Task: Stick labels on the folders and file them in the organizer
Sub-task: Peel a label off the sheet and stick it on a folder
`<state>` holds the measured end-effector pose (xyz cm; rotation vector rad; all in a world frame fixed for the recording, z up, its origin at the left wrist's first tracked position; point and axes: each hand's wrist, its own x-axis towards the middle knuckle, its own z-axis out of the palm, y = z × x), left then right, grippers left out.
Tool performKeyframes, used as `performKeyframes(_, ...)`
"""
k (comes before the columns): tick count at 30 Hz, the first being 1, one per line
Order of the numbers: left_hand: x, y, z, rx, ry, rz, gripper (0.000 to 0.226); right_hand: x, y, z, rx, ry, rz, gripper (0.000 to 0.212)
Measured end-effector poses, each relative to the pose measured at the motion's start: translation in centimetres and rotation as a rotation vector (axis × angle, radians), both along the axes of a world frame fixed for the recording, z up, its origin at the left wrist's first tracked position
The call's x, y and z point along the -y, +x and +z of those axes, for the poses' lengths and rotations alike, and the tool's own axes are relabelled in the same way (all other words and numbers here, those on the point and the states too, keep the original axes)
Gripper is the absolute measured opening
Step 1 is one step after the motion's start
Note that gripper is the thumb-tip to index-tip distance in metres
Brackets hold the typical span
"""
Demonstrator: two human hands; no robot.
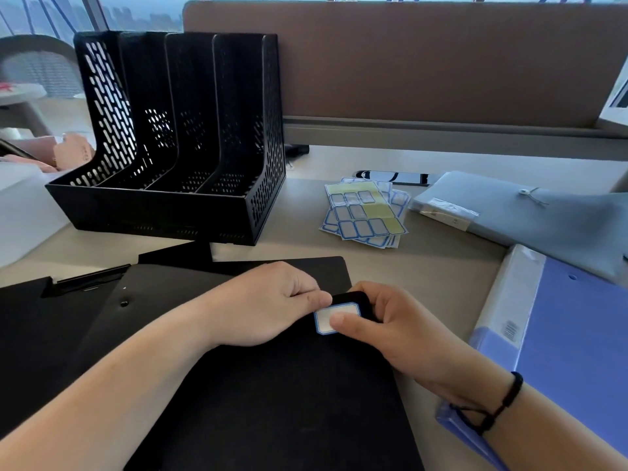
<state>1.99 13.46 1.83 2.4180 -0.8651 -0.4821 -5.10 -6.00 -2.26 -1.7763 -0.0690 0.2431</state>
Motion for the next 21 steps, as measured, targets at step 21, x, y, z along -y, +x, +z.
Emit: performKeyframes(21,0.9,-0.6,-0.9,0.073,-0.037,0.134,0.064,0.1,0.0,-0.4,-0.022,-0.026,-0.001,0.044)
